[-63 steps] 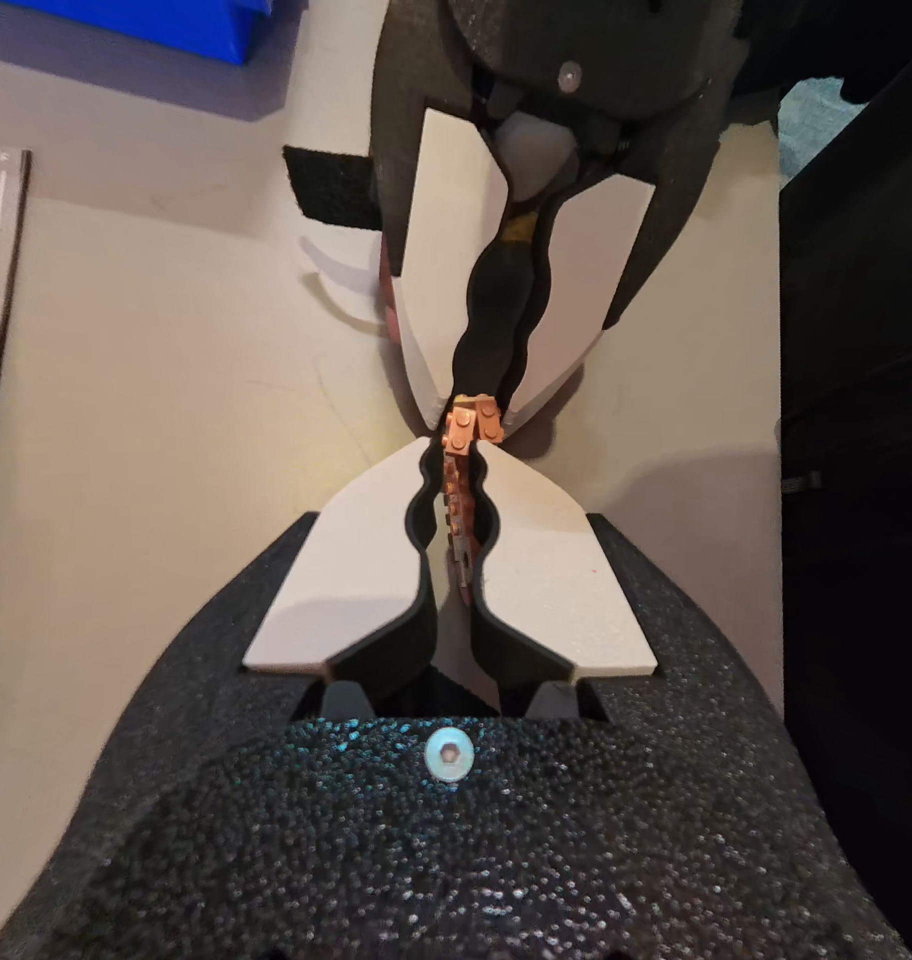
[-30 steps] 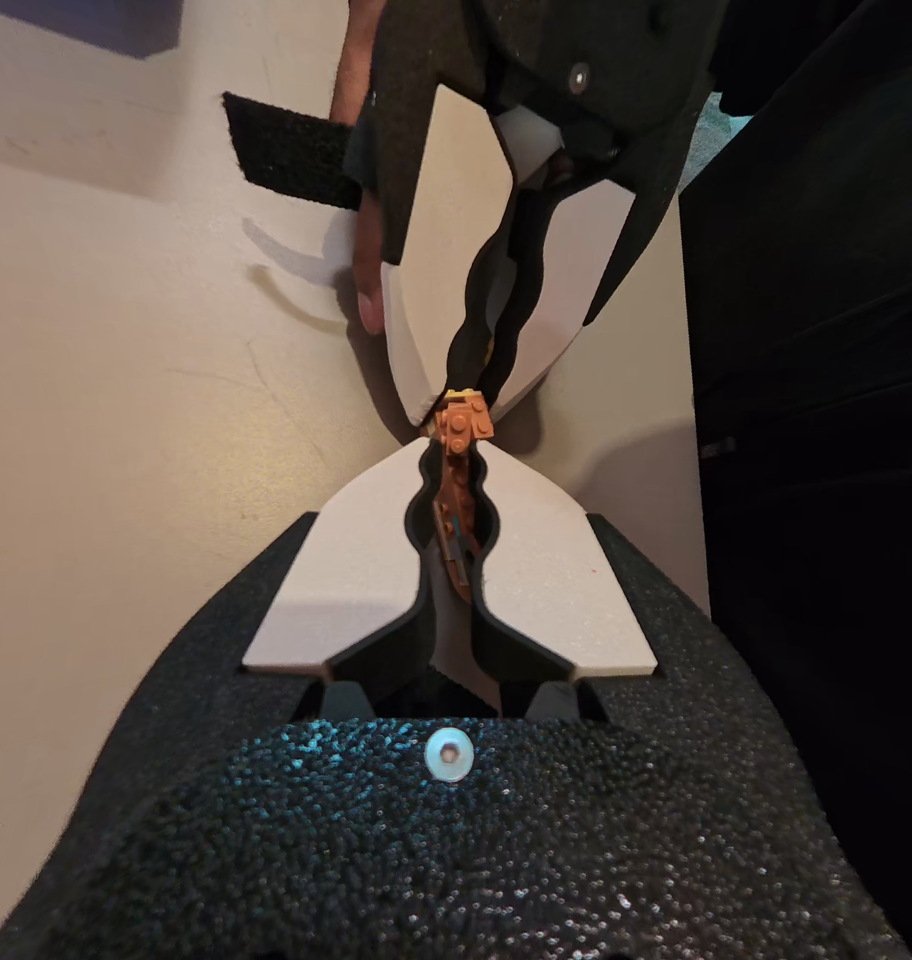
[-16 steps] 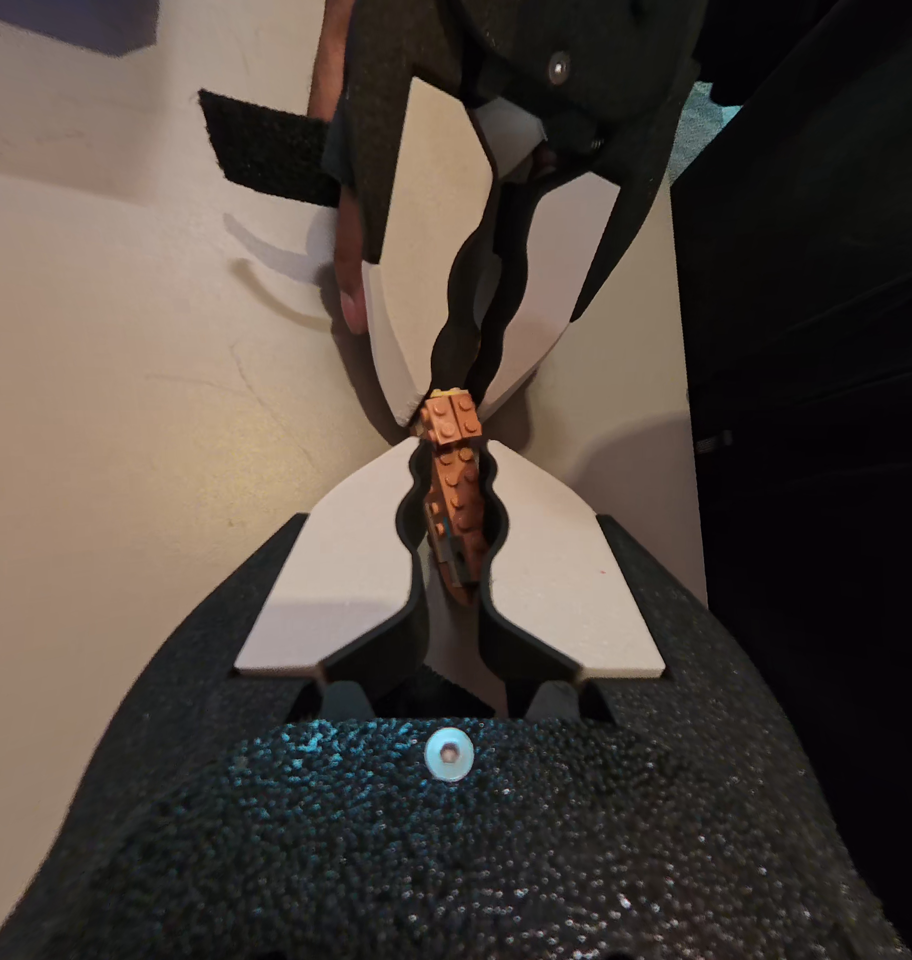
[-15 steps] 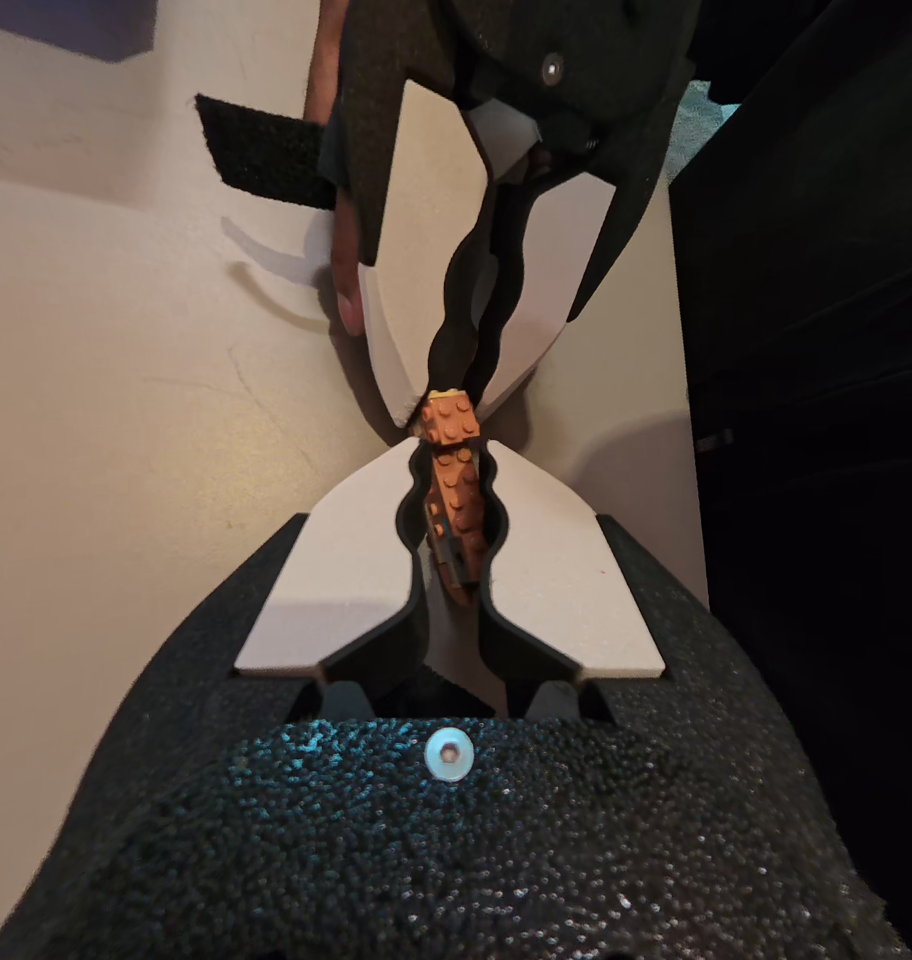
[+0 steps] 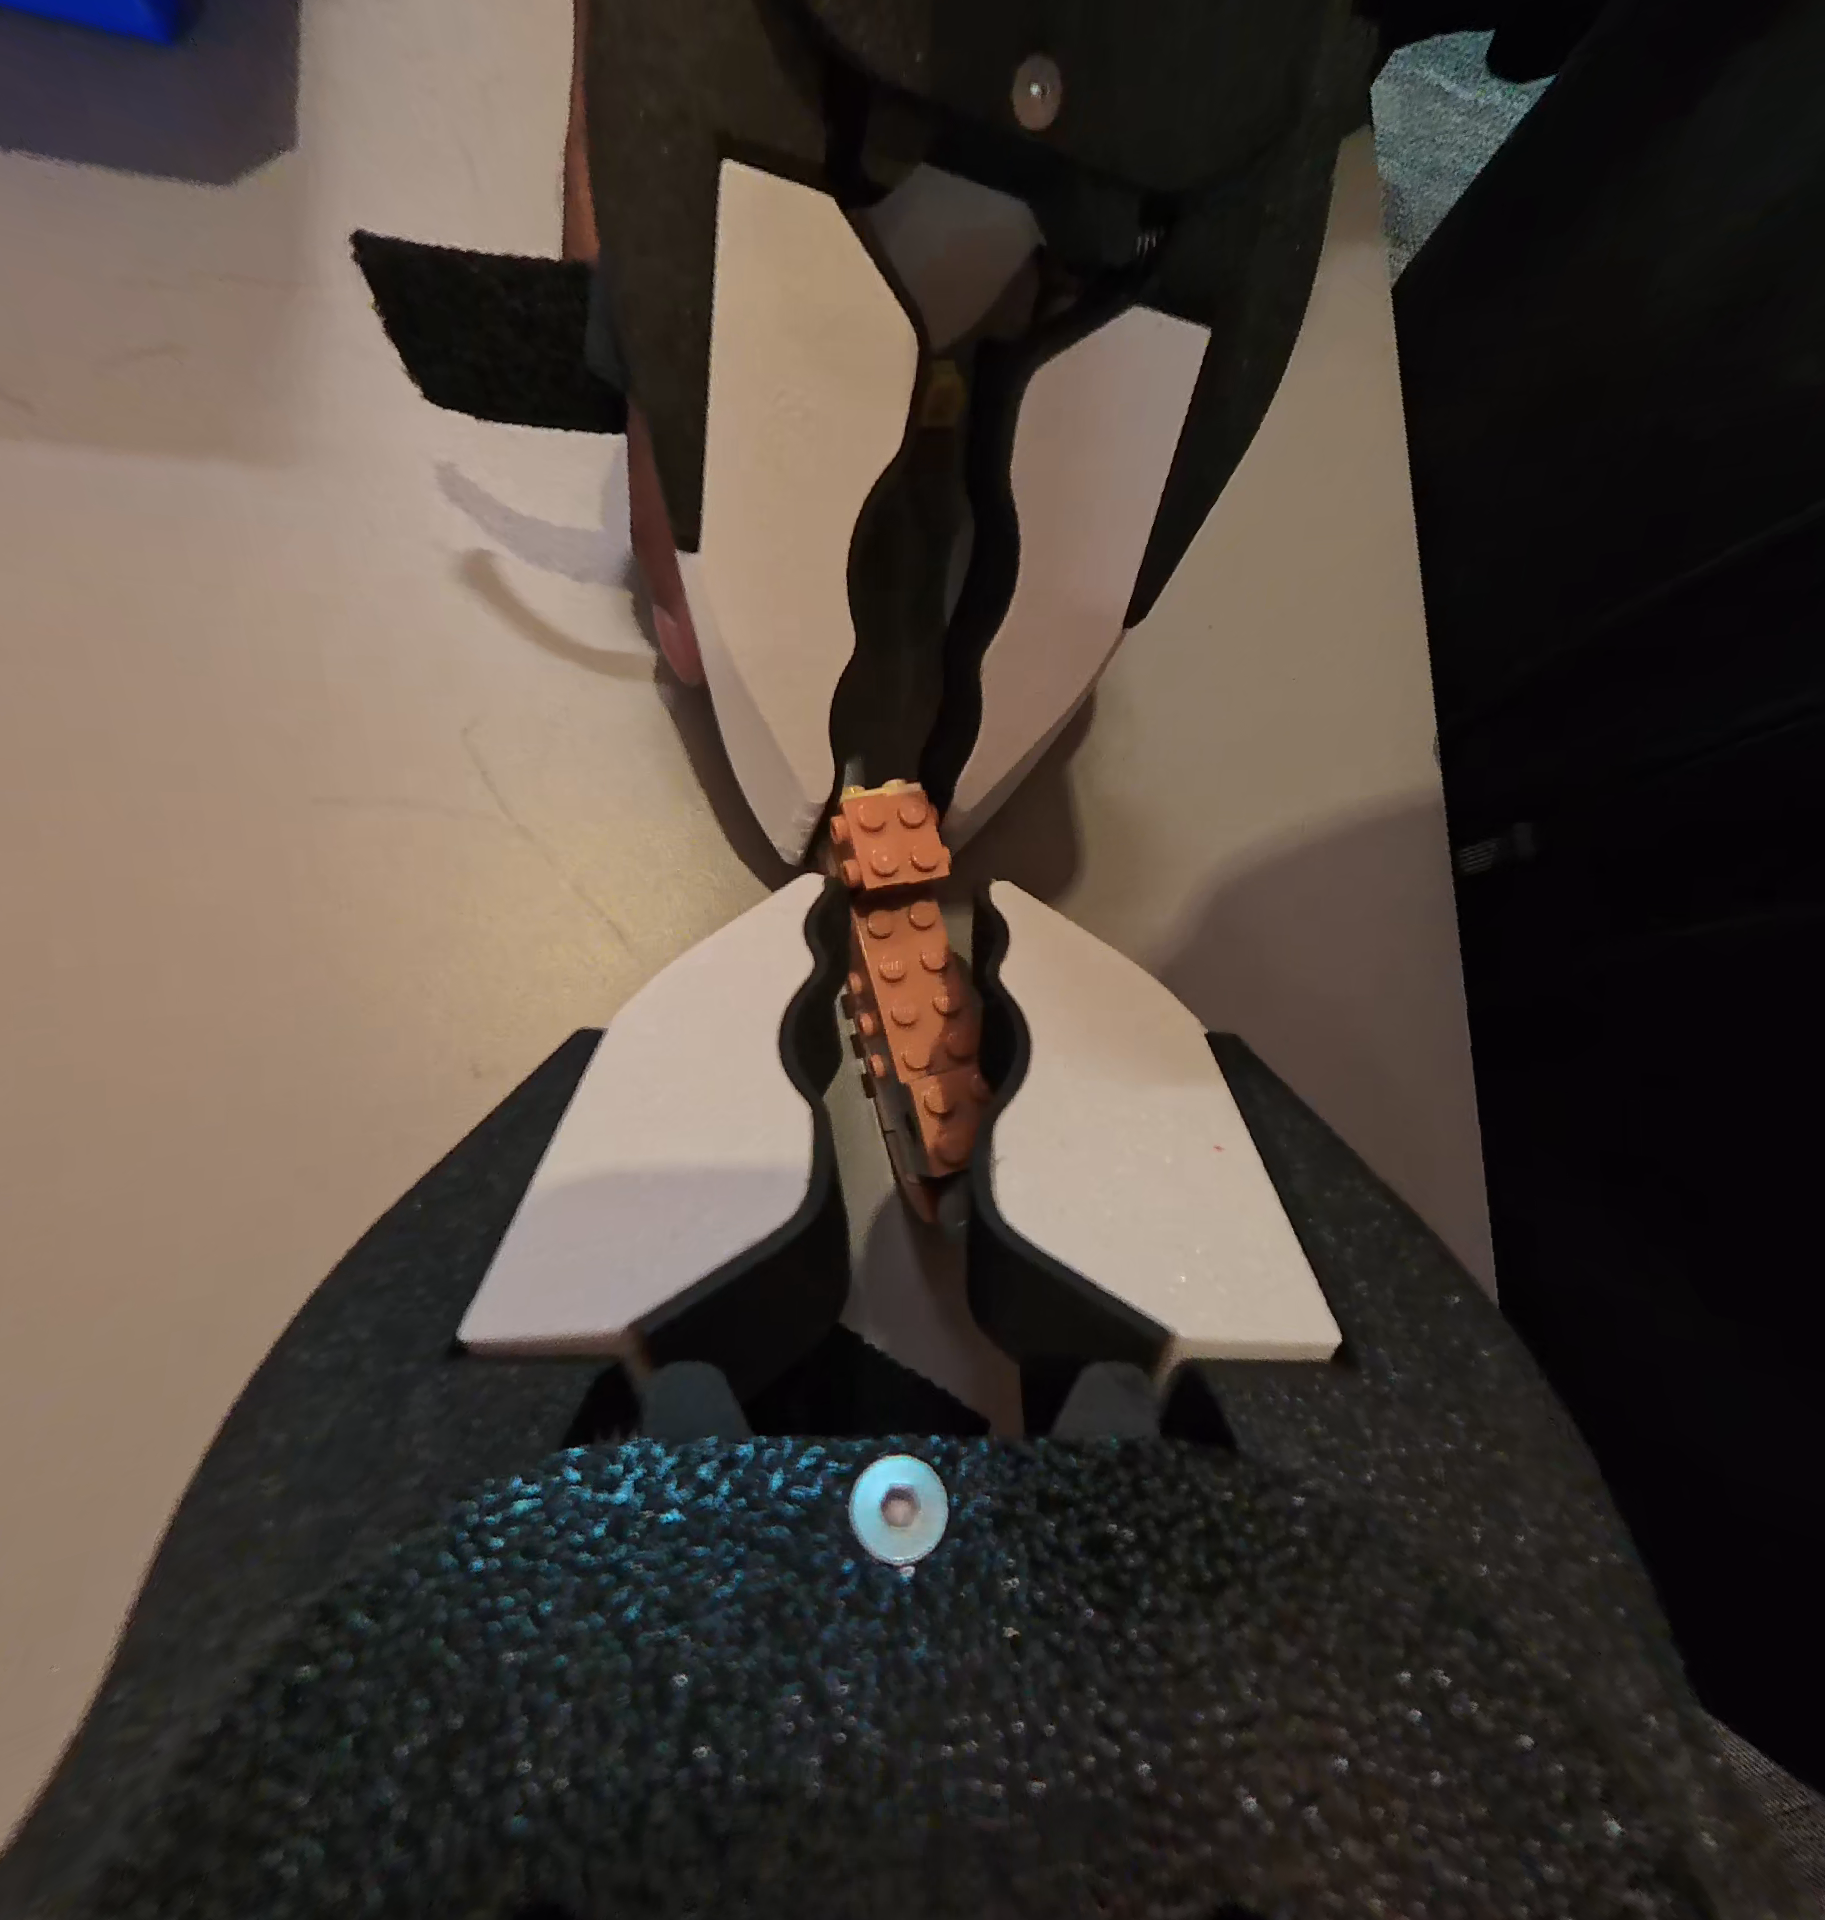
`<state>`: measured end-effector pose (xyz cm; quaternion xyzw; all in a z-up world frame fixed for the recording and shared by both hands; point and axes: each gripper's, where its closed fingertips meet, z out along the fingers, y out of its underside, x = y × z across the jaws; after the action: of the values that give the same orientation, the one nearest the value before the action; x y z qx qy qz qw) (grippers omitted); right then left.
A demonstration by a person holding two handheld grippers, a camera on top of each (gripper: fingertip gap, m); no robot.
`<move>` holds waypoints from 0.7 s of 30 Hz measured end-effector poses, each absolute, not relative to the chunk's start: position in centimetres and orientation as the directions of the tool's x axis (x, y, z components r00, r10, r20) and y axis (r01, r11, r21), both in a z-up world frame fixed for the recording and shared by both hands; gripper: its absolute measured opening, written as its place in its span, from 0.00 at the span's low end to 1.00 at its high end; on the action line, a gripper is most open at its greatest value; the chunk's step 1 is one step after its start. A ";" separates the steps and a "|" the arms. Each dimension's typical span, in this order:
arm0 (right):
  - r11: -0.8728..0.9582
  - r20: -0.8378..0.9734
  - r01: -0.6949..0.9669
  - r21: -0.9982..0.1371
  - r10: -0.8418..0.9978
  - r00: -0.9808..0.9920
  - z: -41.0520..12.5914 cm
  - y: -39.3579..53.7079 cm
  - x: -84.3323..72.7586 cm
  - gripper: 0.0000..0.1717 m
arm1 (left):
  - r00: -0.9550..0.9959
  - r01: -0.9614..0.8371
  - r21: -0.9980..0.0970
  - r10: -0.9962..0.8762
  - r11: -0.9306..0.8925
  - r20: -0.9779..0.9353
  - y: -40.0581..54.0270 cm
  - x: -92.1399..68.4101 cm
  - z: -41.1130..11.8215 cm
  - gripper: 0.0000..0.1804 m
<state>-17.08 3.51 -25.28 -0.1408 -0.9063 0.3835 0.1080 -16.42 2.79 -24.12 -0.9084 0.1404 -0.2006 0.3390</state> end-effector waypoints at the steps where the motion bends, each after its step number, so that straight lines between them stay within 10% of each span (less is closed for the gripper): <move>1: 0.666 0.088 0.172 -0.726 0.338 -0.937 -25.3 3.5 -17.1 0.12 | 0.880 -0.117 -0.673 -0.390 -0.731 0.271 2.8 -16.4 -24.1 0.12; 21: 0.664 0.087 0.176 -0.727 0.343 -0.935 -25.3 3.5 -17.1 0.11 | 0.961 -0.130 -0.667 -0.259 -0.734 0.098 0.8 -17.1 -25.4 0.25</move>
<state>-17.10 3.54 -25.33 -0.1433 -0.9056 0.3840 0.1091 -17.13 0.84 -25.37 -0.9265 0.1049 -0.0923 0.3494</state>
